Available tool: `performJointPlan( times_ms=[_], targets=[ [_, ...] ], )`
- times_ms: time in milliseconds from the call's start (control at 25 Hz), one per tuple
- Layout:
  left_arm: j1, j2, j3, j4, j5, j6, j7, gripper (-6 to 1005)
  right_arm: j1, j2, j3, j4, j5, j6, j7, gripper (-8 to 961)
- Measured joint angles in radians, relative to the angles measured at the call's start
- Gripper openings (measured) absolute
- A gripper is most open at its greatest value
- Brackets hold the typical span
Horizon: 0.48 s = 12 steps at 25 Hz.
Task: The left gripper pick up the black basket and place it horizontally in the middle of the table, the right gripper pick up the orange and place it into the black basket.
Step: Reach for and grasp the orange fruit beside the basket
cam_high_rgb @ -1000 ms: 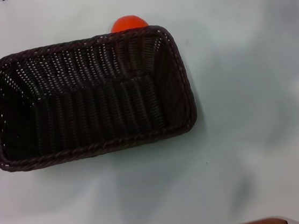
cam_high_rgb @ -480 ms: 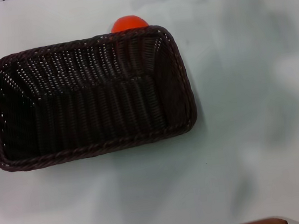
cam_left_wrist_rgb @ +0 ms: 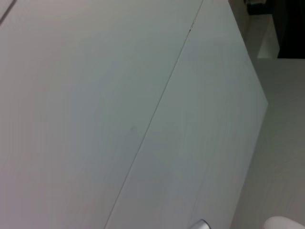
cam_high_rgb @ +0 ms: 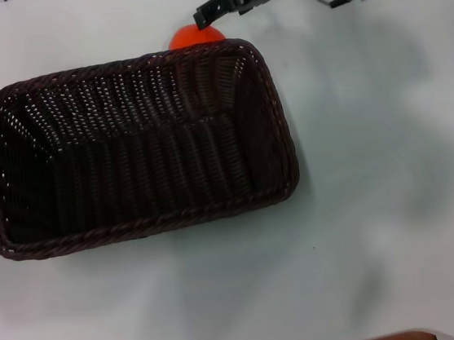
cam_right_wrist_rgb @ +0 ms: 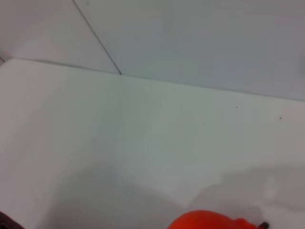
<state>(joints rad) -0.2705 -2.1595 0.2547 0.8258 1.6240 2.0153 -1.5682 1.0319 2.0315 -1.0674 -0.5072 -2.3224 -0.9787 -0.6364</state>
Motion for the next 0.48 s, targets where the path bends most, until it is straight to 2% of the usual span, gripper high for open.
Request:
performJointPlan(
  times_ms=[160, 480],
  targets=[
    [0.003, 0.0, 0.006, 0.0, 0.001, -0.002, 0.0, 705, 0.002, 0.023, -0.015, 0.015, -0.001, 0.055, 0.001, 837],
    [0.004, 0.0, 0.009, -0.007, 0.002, -0.005, 0.001, 704, 0.005, 0.043, -0.024, 0.035, -0.002, 0.098, 0.0, 830]
  ],
)
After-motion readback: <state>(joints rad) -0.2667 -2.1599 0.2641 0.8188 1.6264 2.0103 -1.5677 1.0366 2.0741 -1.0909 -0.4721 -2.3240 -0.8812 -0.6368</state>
